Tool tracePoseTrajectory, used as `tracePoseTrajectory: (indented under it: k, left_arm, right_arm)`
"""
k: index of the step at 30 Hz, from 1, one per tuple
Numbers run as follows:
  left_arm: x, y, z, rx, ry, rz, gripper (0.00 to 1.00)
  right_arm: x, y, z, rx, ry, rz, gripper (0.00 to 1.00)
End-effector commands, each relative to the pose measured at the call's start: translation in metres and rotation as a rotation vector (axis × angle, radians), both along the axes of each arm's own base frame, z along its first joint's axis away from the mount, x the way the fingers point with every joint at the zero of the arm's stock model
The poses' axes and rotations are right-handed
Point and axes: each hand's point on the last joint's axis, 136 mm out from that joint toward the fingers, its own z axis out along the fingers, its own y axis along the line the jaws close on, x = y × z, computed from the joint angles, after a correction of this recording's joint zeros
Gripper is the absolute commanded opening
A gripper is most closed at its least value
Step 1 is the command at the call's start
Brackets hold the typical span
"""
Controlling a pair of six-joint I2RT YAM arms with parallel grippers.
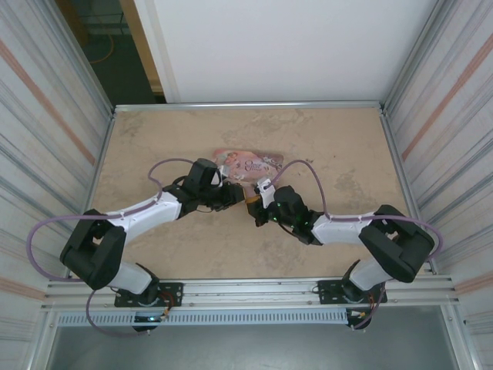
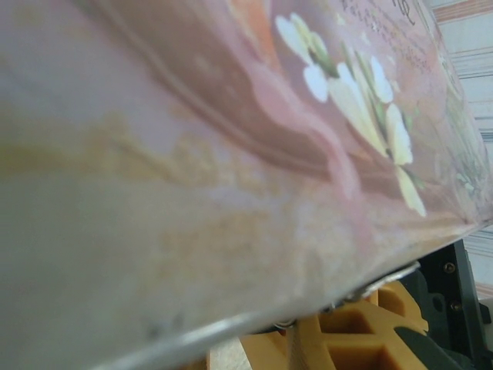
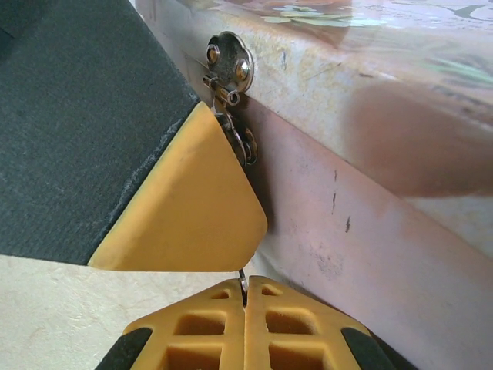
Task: Unlock the padlock with the key
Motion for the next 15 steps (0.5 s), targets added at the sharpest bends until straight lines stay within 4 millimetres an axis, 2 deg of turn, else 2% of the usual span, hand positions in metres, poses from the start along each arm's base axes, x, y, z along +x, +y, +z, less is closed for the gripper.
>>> tracePoseTrajectory:
  k: [1,15]
  left_arm:
    - [-0.026,-0.018,0.008,-0.088,0.046,-0.109,0.14]
    - [-0.015,-0.008,-0.032,-0.033,0.074,-0.044,0.20]
  right_arm:
    - [0.015,0.022,0.051,0.159,-0.090,0.008,0.00]
    - [0.014,0.012,-0.016,0.078,0.035,-0.050,0.00]
